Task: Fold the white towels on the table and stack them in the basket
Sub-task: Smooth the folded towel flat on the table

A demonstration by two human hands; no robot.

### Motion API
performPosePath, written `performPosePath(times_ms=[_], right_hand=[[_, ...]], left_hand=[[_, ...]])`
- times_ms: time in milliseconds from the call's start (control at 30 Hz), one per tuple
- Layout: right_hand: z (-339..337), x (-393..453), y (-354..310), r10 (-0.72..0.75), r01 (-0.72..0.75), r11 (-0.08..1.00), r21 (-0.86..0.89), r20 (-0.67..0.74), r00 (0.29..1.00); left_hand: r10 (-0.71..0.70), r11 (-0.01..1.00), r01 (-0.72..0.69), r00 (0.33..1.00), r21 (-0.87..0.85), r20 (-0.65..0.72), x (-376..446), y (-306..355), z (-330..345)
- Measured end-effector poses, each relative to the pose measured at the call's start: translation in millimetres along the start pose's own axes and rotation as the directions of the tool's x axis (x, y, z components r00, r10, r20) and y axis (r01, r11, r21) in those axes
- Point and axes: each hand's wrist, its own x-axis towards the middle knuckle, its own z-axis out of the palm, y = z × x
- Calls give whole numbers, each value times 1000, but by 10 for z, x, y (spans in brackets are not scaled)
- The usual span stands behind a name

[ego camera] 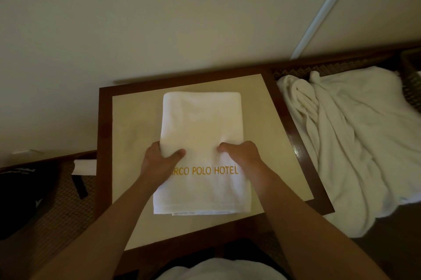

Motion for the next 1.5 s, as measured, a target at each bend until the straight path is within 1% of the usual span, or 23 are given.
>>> performPosePath(times_ms=[100, 167, 300, 333, 400, 467, 567, 667, 733, 800, 867, 900, 933, 1033, 1133, 1233, 1333, 1400, 1500], right_hand=[[15, -1, 15, 47, -49, 997, 53, 25, 999], [23, -17, 26, 54, -56, 997, 60, 38, 998], [-17, -182, 73, -29, 28, 999, 19, 17, 999], [-61, -229, 136, -28, 27, 999, 41, 26, 999], [-215, -334, 339, 25, -28, 992, 119, 27, 999], [-415, -422, 618, 64, -59, 980, 189, -20, 998], [-713, -533, 1081, 128, -70, 947, 314, -167, 978], [-938, -635, 1494, 202, -50, 885, 462, -284, 937], [-1022, -698, 1716, 252, -24, 823, 567, -328, 910], [-1064, -745, 1889, 296, -2, 717, 697, -302, 906], [-1084, -781, 2008, 307, -11, 592, 806, -213, 928], [-1099, -801, 2046, 297, -24, 553, 833, -170, 940], [-1114, -807, 2082, 281, -33, 543, 839, -144, 949], [-1182, -814, 2139, 216, -32, 567, 823, -111, 970], [-1286, -817, 2165, 153, -42, 604, 796, -64, 986], [-1427, -843, 2234, 108, 0, 636, 772, -89, 990], [-1607, -917, 2364, 109, 12, 611, 792, -99, 989], [-1760, -986, 2499, 130, 45, 576, 816, -146, 981], [-2063, -1144, 2760, 153, 154, 529, 834, -273, 950]], left_hand=[[-1, 1000, 1, 1000, 12, 5, 25, -20, 11], [-2, 1000, 2, 1000, 19, 16, 45, -31, 27], [20, 999, -21, 999, 46, 32, 32, -16, 75], [33, 997, -36, 998, 68, 46, 16, -2, 105], [63, 990, -76, 992, 120, 108, -50, 43, 222], [104, 976, -136, 978, 173, 182, -162, 112, 404], [171, 945, -243, 938, 219, 302, -350, 253, 783], [221, 909, -341, 882, 241, 415, -517, 460, 1185], [250, 881, -401, 845, 251, 473, -604, 613, 1410], [266, 851, -452, 809, 266, 525, -665, 741, 1570], [266, 829, -482, 785, 282, 559, -667, 812, 1664], [262, 822, -489, 779, 291, 569, -661, 840, 1685], [264, 817, -496, 774, 293, 575, -651, 855, 1696], [253, 827, -484, 773, 284, 582, -676, 913, 1676], [230, 850, -445, 795, 283, 561, -759, 979, 1671], [190, 889, -381, 812, 255, 551, -870, 1042, 1709], [175, 926, -336, 788, 174, 590, -1104, 1091, 1772], [185, 938, -324, 766, 122, 616, -1333, 1123, 1860], [214, 948, -314, 737, 44, 641, -1720, 1184, 2092]])
